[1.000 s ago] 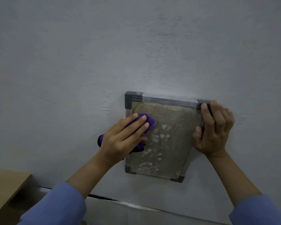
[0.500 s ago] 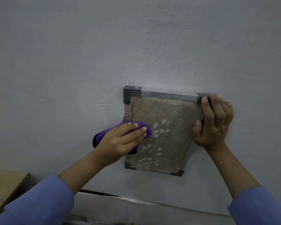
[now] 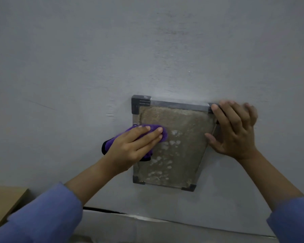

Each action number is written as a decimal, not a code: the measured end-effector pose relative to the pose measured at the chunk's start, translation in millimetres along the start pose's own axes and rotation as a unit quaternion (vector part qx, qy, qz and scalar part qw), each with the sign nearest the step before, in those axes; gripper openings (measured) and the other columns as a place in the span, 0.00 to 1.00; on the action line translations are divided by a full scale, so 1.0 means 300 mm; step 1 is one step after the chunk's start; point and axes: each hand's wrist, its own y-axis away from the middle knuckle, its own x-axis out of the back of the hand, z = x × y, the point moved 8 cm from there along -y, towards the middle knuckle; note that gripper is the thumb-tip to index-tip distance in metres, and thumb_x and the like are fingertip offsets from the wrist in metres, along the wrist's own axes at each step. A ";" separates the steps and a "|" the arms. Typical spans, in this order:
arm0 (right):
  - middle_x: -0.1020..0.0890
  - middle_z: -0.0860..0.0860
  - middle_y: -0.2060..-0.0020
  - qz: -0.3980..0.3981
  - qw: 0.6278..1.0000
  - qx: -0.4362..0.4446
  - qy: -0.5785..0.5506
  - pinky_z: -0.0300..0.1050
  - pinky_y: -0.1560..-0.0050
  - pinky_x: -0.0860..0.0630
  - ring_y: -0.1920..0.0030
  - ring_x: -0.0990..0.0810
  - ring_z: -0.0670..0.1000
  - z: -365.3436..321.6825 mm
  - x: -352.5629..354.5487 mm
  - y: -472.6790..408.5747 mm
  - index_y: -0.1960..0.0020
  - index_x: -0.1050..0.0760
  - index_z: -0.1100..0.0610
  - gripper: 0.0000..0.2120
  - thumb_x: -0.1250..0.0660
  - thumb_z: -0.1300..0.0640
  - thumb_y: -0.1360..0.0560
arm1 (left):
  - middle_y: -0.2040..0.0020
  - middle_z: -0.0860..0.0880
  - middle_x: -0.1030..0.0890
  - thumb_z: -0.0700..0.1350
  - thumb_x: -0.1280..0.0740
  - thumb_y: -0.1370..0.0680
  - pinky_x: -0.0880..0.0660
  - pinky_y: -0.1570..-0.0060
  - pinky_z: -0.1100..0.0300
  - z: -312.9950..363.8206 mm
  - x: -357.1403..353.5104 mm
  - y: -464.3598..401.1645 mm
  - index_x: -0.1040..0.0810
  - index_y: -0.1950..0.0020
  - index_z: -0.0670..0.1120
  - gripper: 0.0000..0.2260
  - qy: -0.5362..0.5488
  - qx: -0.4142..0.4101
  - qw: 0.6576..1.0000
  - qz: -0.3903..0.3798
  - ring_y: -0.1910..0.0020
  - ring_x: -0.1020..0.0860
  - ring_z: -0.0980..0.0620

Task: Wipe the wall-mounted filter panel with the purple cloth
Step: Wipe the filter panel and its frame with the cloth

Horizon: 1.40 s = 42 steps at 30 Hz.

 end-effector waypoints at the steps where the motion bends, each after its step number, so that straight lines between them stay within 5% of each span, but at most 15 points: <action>1: 0.32 0.58 0.35 -0.002 1.000 0.011 0.003 0.62 0.37 0.37 0.35 0.32 0.58 0.003 -0.006 0.001 0.27 0.38 0.59 0.32 0.41 0.42 0.25 | 0.41 0.42 0.20 0.33 0.29 0.27 0.21 0.48 0.52 0.000 -0.007 0.009 0.20 0.42 0.36 0.14 -0.001 -0.011 1.000 -0.006 0.46 0.19 0.44; 8: 0.32 0.58 0.35 0.007 1.000 0.018 0.023 0.59 0.33 0.42 0.34 0.33 0.58 0.009 -0.020 0.011 0.27 0.39 0.60 0.32 0.44 0.41 0.24 | 0.46 0.45 0.17 0.35 0.20 0.39 0.20 0.52 0.53 0.028 -0.023 0.083 0.16 0.48 0.39 0.20 0.032 -0.036 0.993 -0.104 0.53 0.17 0.44; 14: 0.32 0.58 0.34 0.011 1.000 0.015 0.016 0.59 0.34 0.40 0.34 0.32 0.58 0.008 -0.017 0.010 0.27 0.39 0.59 0.32 0.43 0.41 0.24 | 0.42 0.44 0.19 0.34 0.30 0.27 0.20 0.49 0.52 0.010 0.044 -0.005 0.19 0.43 0.38 0.12 0.003 -0.002 1.000 -0.013 0.49 0.18 0.44; 27: 0.33 0.57 0.33 -0.006 1.000 -0.015 0.005 0.60 0.35 0.40 0.33 0.33 0.57 0.011 -0.006 0.010 0.27 0.39 0.59 0.32 0.41 0.42 0.25 | 0.42 0.44 0.19 0.33 0.23 0.33 0.19 0.57 0.53 0.036 -0.051 0.020 0.19 0.43 0.38 0.19 0.036 0.004 0.998 -0.052 0.50 0.17 0.44; 34: 0.56 0.52 0.22 -0.154 0.982 -0.108 -0.020 0.67 0.29 0.55 0.23 0.54 0.53 -0.068 -0.010 0.171 0.22 0.55 0.58 0.46 0.41 0.32 0.27 | 0.42 0.44 0.19 0.34 0.29 0.26 0.20 0.53 0.53 0.036 0.018 -0.018 0.20 0.42 0.38 0.13 0.003 -0.002 1.000 0.012 0.49 0.18 0.44; 42: 0.59 0.49 0.23 -0.194 0.974 -0.115 -0.029 0.71 0.31 0.56 0.23 0.57 0.50 -0.064 -0.051 0.195 0.22 0.59 0.54 0.49 0.42 0.30 0.30 | 0.43 0.44 0.18 0.33 0.23 0.36 0.19 0.53 0.52 0.029 -0.038 0.002 0.18 0.44 0.38 0.21 0.025 -0.037 0.997 -0.060 0.52 0.17 0.43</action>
